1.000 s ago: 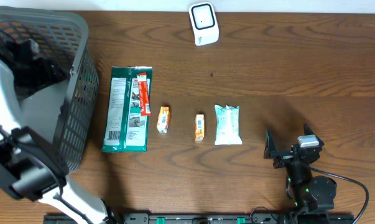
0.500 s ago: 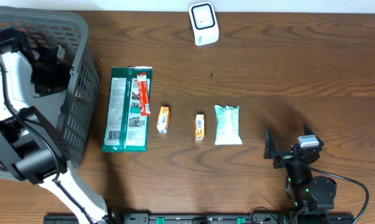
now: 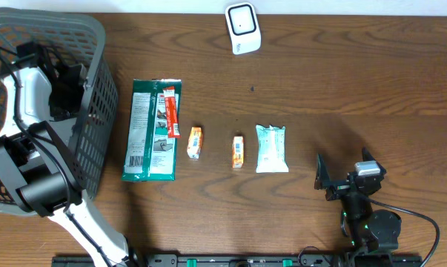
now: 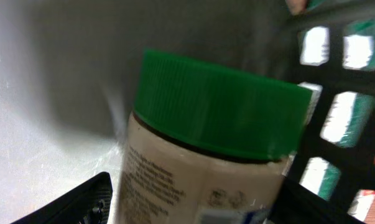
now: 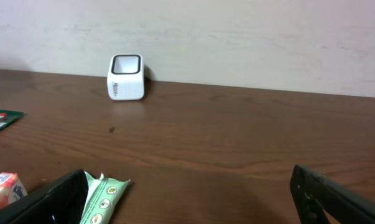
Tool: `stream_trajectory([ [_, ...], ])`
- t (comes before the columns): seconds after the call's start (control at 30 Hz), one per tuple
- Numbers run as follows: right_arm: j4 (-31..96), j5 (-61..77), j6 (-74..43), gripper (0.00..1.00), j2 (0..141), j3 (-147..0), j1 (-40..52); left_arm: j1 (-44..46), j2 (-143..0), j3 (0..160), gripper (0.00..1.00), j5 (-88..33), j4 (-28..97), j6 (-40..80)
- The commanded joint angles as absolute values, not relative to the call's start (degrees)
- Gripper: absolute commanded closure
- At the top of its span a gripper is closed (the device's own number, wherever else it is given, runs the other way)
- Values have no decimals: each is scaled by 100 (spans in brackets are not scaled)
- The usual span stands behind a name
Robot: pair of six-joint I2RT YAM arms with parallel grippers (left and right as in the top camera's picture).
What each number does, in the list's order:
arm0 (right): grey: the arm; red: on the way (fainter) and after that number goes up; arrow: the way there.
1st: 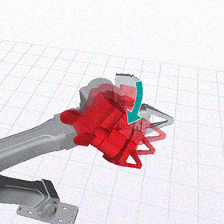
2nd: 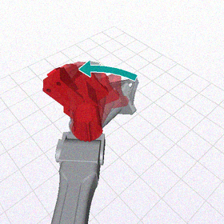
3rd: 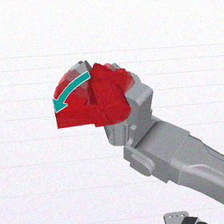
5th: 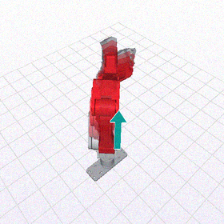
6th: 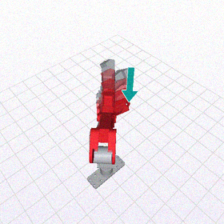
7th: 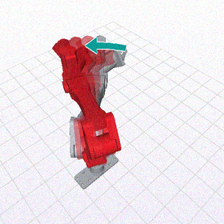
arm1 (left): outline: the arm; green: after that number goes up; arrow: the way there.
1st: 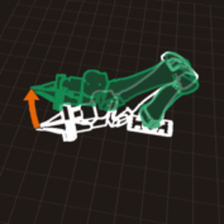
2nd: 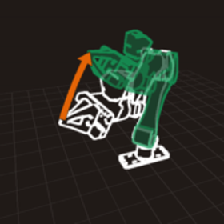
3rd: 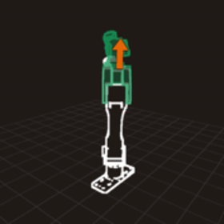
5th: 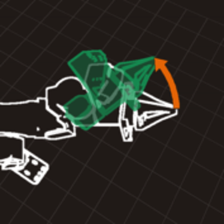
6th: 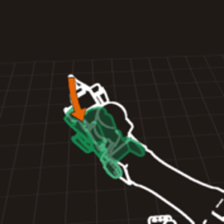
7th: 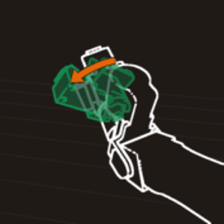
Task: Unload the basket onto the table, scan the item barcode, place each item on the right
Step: 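Grasp the green-lidded jar in the basket with the left gripper, then lift the jar out and carry it under the scanner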
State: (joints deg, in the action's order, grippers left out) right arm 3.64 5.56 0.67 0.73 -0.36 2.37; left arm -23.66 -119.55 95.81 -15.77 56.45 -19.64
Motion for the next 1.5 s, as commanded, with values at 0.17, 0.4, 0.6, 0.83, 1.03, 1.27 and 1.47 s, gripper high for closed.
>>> stream_trajectory([
  [0.17,386,543,91,1,67,-32,309,-2379,-12066,9546,32,-937,5553,-1592],
  [0.4,386,543,91,1,67,-32,309,-2383,-11955,9830,44,-899,5579,-1406],
  [0.6,386,543,91,1,67,-32,309,-2386,-11135,10412,45,21,5559,-875],
  [0.83,386,543,91,1,67,-32,309,-2386,-9494,10602,45,263,5223,-397],
  [1.03,386,543,91,1,67,-32,309,-2274,-8152,10600,45,-508,5098,261],
  [1.27,386,543,91,1,67,-32,309,-1365,-7653,10600,47,-1946,5625,740],
  [1.47,386,543,91,1,67,-32,309,119,-7881,10302,48,-1769,5994,836],
])
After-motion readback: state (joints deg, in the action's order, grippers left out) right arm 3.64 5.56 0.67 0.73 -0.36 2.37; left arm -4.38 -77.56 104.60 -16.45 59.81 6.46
